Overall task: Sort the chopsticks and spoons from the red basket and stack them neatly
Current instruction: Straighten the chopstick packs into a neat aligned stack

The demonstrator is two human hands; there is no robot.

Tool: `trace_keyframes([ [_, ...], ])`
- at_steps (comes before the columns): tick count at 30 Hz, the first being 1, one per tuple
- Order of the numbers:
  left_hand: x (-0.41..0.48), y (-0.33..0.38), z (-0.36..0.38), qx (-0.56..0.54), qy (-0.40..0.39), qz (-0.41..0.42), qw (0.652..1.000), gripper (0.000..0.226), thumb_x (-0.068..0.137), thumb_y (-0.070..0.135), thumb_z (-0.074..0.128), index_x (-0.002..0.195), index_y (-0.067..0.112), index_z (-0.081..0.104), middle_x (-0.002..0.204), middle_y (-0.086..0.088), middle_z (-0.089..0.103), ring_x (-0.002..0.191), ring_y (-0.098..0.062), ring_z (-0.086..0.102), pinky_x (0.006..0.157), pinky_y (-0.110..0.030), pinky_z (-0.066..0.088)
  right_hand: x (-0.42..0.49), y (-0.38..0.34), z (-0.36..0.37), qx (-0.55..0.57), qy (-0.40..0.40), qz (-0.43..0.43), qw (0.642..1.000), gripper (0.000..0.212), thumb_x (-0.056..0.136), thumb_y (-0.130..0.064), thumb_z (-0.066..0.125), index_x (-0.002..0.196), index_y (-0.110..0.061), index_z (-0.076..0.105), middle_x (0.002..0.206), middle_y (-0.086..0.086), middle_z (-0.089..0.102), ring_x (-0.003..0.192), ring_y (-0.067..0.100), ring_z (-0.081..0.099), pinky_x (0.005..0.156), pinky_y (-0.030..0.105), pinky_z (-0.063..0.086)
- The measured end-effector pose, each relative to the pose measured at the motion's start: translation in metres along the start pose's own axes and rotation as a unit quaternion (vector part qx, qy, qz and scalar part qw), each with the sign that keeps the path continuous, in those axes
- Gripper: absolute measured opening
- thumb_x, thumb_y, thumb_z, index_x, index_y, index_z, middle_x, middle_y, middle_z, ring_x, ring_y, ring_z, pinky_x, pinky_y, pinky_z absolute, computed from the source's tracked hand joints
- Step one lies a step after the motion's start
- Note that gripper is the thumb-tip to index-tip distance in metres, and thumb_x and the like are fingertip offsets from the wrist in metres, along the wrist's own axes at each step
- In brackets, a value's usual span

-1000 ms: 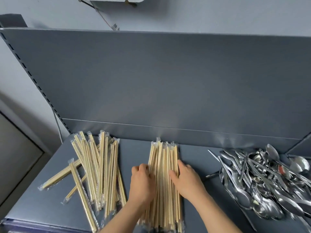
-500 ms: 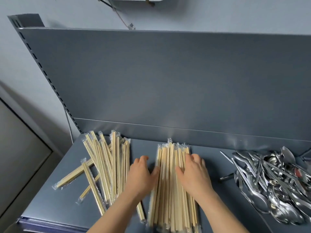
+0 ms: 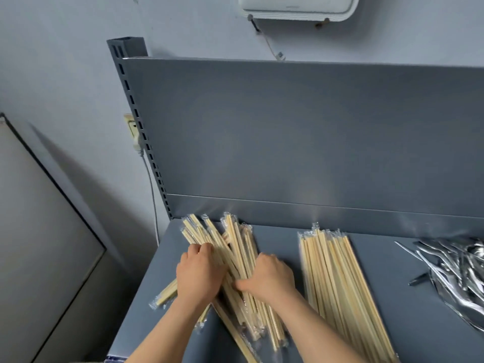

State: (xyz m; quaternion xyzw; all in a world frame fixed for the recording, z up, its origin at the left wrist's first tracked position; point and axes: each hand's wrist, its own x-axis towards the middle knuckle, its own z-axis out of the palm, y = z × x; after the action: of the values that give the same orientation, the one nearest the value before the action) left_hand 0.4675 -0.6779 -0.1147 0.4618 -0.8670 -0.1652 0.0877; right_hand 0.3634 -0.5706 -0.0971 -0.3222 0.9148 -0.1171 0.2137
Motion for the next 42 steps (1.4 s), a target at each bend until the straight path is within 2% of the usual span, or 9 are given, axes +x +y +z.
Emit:
trace_keyframes([
  [5,0.001,-0.012,0.004,-0.029,0.009,0.058,0.998,0.055,0.082,0.053,0.064,0.125,0.022,0.049,0.122,-0.001,0.050,0.108,-0.023,0.052,0.088,-0.031,0.043,0.004,0.001,-0.002,0.042,-0.028,0.053,0.997,0.033,0.075,-0.042,0.073,0.074,-0.021,0.046,0.071,-0.006,0.055,0.060,0.011,0.053,0.046,0.024,0.036],
  [9,0.003,-0.013,0.004,-0.030,0.004,0.072,0.997,0.057,0.082,0.053,0.064,0.127,0.021,0.047,0.124,-0.002,0.049,0.108,-0.023,0.051,0.089,-0.030,0.043,0.002,0.006,-0.003,0.106,-0.067,0.078,0.989,0.023,0.079,-0.034,0.064,0.087,-0.015,0.055,0.079,-0.002,0.059,0.067,0.013,0.056,0.054,0.024,0.042],
  [12,0.004,-0.014,0.003,-0.029,-0.002,0.079,0.996,0.059,0.082,0.055,0.064,0.129,0.022,0.046,0.124,-0.001,0.049,0.109,-0.022,0.050,0.090,-0.029,0.043,-0.003,0.013,-0.005,0.160,-0.074,0.067,0.982,0.042,0.082,-0.034,0.056,0.116,-0.010,0.053,0.100,0.000,0.061,0.082,0.010,0.058,0.066,0.026,0.045],
  [19,0.009,-0.003,-0.010,-0.105,0.011,0.087,0.991,0.052,0.089,0.055,0.054,0.128,0.021,0.052,0.126,-0.001,0.052,0.116,-0.023,0.046,0.099,-0.033,0.040,-0.018,0.026,-0.021,0.295,-0.028,-0.001,0.955,0.016,0.082,-0.032,0.060,0.097,-0.027,0.058,0.083,-0.003,0.071,0.074,0.009,0.070,0.065,0.023,0.052],
  [22,0.018,0.022,-0.031,-0.314,-0.089,0.128,0.937,0.054,0.083,0.064,0.055,0.120,0.024,0.057,0.112,0.011,0.062,0.102,-0.006,0.057,0.087,-0.027,0.049,-0.019,0.017,-0.027,0.351,0.007,-0.041,0.935,0.020,0.083,-0.035,0.065,0.102,-0.033,0.059,0.080,-0.007,0.072,0.068,0.002,0.069,0.060,0.017,0.050],
  [25,0.026,0.049,-0.053,-0.493,-0.197,0.147,0.835,0.051,0.078,0.064,0.059,0.106,0.022,0.063,0.094,0.011,0.071,0.089,-0.005,0.066,0.073,-0.016,0.050,-0.017,0.009,-0.031,0.392,0.023,-0.072,0.917,0.020,0.079,-0.031,0.071,0.096,-0.030,0.062,0.076,-0.008,0.072,0.068,0.006,0.070,0.067,0.025,0.054],
  [30,0.034,0.080,-0.075,-0.575,-0.256,0.198,0.752,0.035,0.082,0.040,0.067,0.103,0.012,0.062,0.087,-0.002,0.071,0.084,-0.011,0.068,0.072,-0.019,0.051,-0.013,0.004,-0.044,0.388,0.008,-0.105,0.916,0.023,0.063,-0.049,0.072,0.083,-0.039,0.068,0.082,-0.008,0.075,0.079,0.009,0.072,0.080,0.032,0.056],
  [38,0.023,0.092,-0.081,-0.561,-0.312,0.244,0.727,0.022,0.082,0.027,0.067,0.093,0.011,0.058,0.079,-0.005,0.066,0.078,-0.015,0.063,0.077,-0.030,0.054,-0.011,0.020,-0.052,0.354,-0.010,-0.073,0.932,0.042,0.046,-0.059,0.084,0.081,-0.037,0.073,0.079,-0.011,0.074,0.077,0.002,0.069,0.075,0.025,0.051],
  [42,0.023,0.104,-0.093,-0.543,-0.273,0.280,0.743,0.025,0.087,0.035,0.062,0.095,0.011,0.060,0.080,0.002,0.069,0.076,-0.008,0.063,0.072,-0.020,0.050,-0.013,0.023,-0.069,0.347,0.002,-0.078,0.935,0.040,0.047,-0.058,0.083,0.077,-0.033,0.074,0.079,-0.010,0.075,0.075,0.002,0.070,0.072,0.023,0.050],
])
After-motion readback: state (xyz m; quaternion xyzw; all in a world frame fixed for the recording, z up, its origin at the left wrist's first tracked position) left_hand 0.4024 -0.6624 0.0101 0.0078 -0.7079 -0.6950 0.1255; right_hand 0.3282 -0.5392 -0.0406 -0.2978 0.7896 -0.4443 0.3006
